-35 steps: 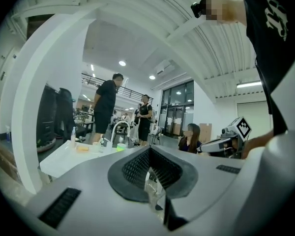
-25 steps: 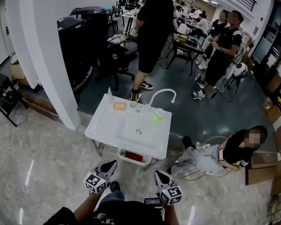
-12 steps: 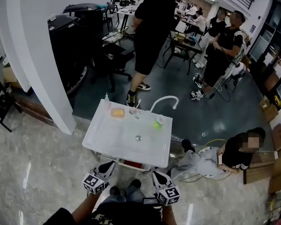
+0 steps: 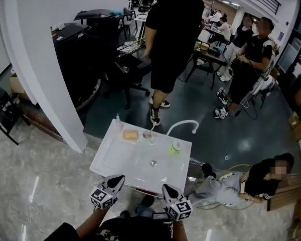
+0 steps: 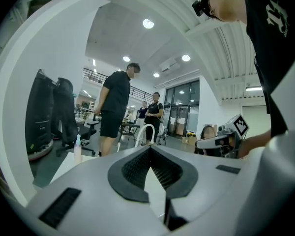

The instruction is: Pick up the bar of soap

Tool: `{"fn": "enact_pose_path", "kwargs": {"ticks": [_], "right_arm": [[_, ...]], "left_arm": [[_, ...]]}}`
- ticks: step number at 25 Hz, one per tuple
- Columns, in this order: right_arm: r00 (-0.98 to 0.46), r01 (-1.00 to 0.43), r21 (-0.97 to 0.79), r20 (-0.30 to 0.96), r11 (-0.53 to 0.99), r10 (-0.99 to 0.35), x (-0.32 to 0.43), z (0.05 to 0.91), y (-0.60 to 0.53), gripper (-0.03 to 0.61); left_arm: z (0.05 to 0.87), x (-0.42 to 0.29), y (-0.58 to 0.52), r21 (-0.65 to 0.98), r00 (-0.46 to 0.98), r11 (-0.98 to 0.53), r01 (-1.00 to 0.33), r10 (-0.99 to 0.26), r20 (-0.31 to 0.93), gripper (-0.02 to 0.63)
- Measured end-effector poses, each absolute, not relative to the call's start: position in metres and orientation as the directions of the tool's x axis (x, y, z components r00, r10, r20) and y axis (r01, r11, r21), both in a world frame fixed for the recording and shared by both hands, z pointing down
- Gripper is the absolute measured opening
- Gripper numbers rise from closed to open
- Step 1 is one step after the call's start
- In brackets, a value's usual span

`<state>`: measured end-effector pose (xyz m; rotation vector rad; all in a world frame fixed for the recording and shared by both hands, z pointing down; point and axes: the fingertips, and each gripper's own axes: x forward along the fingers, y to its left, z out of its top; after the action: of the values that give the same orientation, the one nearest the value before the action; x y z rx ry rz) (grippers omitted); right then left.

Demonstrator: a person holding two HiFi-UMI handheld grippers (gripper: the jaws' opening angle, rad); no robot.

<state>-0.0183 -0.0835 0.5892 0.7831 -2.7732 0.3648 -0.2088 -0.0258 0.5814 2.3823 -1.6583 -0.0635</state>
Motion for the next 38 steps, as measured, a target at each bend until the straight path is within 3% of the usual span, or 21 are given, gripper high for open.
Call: {"fn": "enact_pose_path", "kwargs": {"ticks": [19,32,38], "right_arm": [[-0.807,-0.583,-0.214,0.258,0.784,-0.531,0.035,0.589,-0.245,0.008],[-0.739,-0.669,-0.234,0.308,0.705,-0.599,0.076,0.610,-0.282,0.008],[-0.682,-0.729,-0.237,0.335,0.642,-0.651,0.059,0.616,-0.276,0.008]], "left_arm": [[0.585,-0.178,-0.211,0.158,0.420,-0.399,-0.903,-0.897,0.140,0.008],[0.611,-0.141,-0.271,0.134,0.566,-0.550,-0.824,-0.803,0.188,0.008],[0.618,-0.155,-0.277,0.137,0.621,-0.607,-0.783,-0.755,0.210,0.008]]}}
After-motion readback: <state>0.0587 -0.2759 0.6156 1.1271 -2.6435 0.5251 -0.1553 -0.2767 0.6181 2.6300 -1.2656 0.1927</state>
